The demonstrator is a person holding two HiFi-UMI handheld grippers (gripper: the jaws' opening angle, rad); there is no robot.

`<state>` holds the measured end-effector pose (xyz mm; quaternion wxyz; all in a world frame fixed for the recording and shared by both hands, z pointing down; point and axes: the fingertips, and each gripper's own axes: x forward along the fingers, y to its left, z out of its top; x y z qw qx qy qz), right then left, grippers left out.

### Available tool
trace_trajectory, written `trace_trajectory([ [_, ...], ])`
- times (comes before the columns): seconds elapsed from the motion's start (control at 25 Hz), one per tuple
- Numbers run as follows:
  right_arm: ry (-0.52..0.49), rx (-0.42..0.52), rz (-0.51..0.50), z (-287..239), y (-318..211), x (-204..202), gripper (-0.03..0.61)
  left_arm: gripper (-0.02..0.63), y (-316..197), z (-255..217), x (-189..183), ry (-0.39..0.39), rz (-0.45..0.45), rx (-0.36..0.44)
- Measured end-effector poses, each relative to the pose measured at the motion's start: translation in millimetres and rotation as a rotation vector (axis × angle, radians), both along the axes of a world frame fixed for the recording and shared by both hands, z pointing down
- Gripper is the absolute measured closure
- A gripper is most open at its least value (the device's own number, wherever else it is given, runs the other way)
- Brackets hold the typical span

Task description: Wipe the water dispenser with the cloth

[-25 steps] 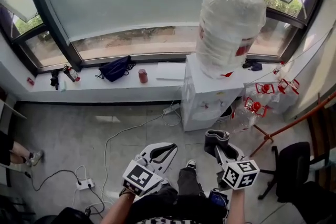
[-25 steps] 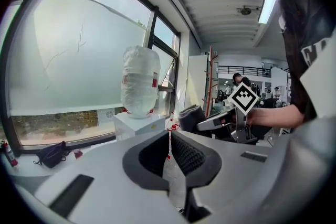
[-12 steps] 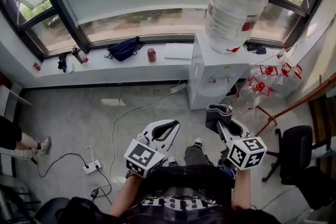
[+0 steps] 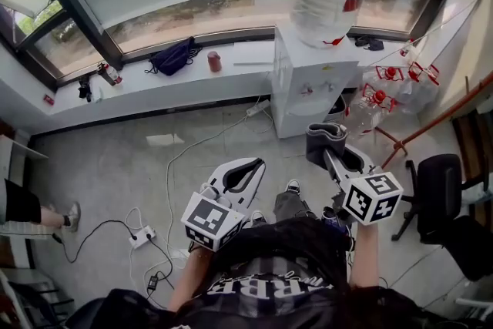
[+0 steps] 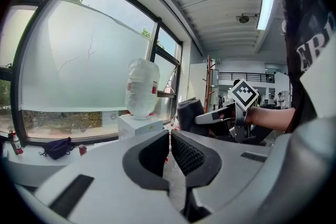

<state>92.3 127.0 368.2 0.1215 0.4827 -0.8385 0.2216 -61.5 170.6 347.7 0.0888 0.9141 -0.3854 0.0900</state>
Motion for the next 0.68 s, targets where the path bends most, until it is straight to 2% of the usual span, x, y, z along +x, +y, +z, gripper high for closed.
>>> trace_trajectory([
  [0.68,-0.004,-0.031,-0.003,14,19,8,0.474,0.592,12,4,18,-0.024,0.036,-0.009],
])
